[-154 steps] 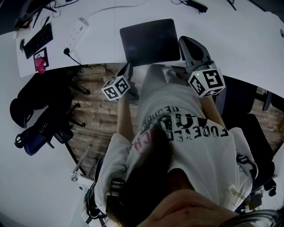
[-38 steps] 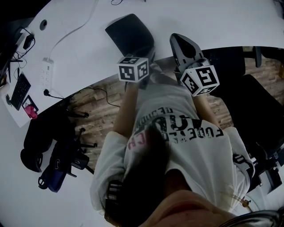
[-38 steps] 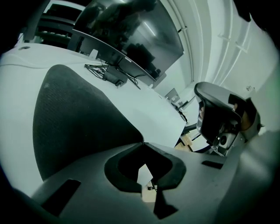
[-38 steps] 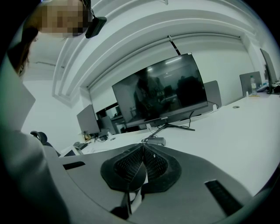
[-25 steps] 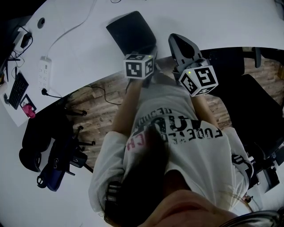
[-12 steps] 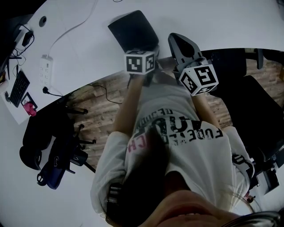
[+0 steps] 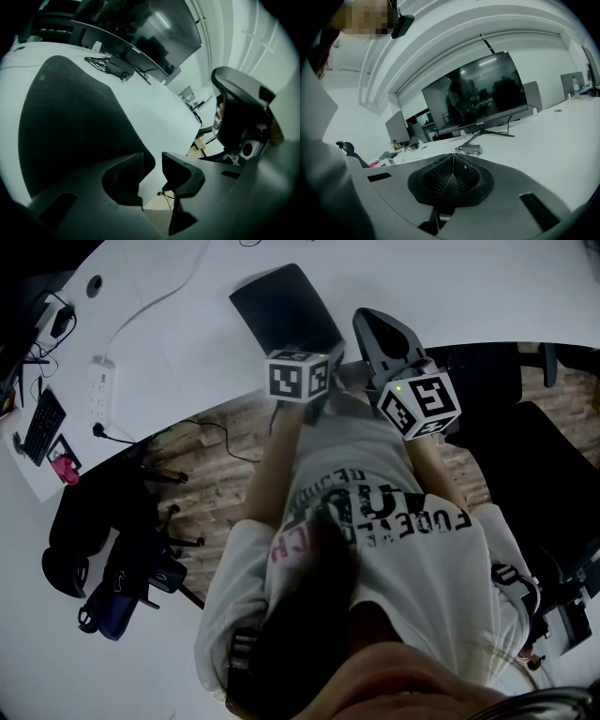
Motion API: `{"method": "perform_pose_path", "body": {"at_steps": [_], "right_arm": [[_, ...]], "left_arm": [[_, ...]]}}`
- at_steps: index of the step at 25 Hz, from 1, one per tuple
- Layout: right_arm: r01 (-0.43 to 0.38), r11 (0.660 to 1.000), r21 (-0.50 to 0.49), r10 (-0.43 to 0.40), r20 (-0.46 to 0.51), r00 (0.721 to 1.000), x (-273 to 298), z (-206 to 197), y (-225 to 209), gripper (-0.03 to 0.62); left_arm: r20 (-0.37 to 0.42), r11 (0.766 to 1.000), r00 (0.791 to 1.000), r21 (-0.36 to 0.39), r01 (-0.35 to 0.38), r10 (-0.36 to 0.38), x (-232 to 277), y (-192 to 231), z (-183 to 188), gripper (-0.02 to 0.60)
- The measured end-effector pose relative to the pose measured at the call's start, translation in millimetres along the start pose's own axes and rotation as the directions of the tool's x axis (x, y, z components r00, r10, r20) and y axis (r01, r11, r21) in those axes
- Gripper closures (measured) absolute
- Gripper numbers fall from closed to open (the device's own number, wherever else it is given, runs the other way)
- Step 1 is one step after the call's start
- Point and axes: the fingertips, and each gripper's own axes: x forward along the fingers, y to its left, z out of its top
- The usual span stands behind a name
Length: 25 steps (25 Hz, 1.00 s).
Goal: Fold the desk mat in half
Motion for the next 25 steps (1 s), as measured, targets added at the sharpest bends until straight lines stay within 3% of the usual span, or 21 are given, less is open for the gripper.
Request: {"method": "perform_pose_path", "body": {"at_steps": [2, 6, 13, 18, 23, 25], "right_arm": [[0.000, 1.000, -0.001, 0.000, 0.001, 1.000, -1, 1, -1, 0.594], [-0.001, 1.000, 0.001, 0.001, 0.004, 1.000, -2, 1, -3, 0.594], [-0.020, 1.000, 0.000, 0.020, 0.003, 1.000, 1, 3, 0, 0.594], [-0.017, 1.000, 0.004, 0.017, 0.005, 1.000, 2, 5, -5, 0.594], [-0.018, 1.000, 0.019, 0.017, 0.016, 1.000, 4, 8, -4, 0.594], [-0.021, 1.000, 0.023, 0.020, 0.029, 0.999, 6, 12, -3, 0.594]], "left_arm": [[0.004, 1.000, 1.000, -0.002, 0.020, -0.020, 0, -3, 0, 0.443], [0.007, 1.000, 1.000, -0.007, 0.013, -0.013, 0, -3, 0, 0.442], [0.033, 0.998, 0.999, -0.067, -0.009, 0.011, -6, 6, 6, 0.503], [0.038, 0.993, 0.996, -0.082, -0.080, 0.084, -10, 16, 8, 0.577], [0.095, 0.989, 0.987, -0.090, -0.122, 0.130, -23, 12, 19, 0.578], [0.147, 0.988, 0.978, -0.059, -0.143, 0.150, -34, 10, 33, 0.578]]}}
